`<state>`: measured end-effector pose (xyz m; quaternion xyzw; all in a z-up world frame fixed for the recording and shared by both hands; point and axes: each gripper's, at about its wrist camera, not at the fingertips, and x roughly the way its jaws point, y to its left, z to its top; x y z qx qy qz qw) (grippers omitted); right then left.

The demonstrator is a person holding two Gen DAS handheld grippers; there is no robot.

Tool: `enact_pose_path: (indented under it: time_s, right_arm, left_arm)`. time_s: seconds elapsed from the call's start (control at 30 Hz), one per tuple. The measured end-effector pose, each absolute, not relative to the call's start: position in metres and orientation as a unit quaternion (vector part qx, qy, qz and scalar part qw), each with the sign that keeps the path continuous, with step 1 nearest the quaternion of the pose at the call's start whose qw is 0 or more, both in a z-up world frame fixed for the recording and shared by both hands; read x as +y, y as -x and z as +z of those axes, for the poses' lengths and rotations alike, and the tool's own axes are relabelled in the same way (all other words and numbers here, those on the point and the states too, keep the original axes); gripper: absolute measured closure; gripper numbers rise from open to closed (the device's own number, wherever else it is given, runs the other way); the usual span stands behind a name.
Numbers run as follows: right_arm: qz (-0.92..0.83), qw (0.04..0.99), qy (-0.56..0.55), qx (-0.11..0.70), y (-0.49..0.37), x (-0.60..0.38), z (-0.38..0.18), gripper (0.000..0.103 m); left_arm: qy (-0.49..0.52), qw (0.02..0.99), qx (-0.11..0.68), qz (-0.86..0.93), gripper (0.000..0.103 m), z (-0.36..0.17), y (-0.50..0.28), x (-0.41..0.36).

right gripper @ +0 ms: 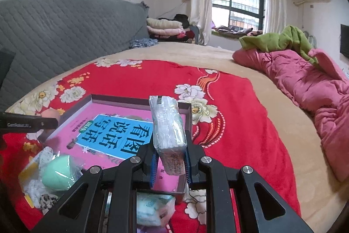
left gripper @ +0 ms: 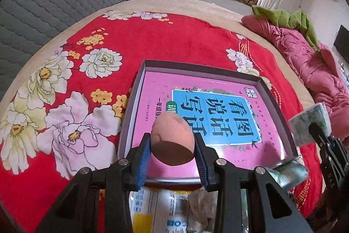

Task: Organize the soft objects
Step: 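Carry the pink sponge with the left gripper while the right gripper carries the tissue pack over the tray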

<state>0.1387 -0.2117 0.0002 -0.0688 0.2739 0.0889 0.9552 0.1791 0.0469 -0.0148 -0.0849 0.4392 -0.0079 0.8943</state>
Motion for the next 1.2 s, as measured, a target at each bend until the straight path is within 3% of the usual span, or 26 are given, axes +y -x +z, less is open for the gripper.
enact_pose_path:
  time_s: [0.33,0.5,0.83,1.2]
  right_arm:
    - [0.085,0.923,0.155,0.34,-0.171,-0.186,-0.029,0.083]
    - [0.108,0.92,0.144,0.35,-0.173,-0.183,-0.04,0.081]
    - [0.142,0.918,0.099,0.356,-0.17,-0.184,-0.041,0.073]
    - [0.188,0.904,0.096,0.371,-0.166,-0.171,-0.045,0.053]
  left_arm:
    - [0.07,0.883,0.463,-0.005,0.065,-0.034,-0.192,0.041]
    - [0.066,0.882,0.467,-0.003,0.064,-0.038,-0.194,0.041]
    - [0.068,0.879,0.472,-0.006,0.064,-0.044,-0.196,0.038]
    - [0.075,0.876,0.476,0.002,0.064,-0.048,-0.196,0.045]
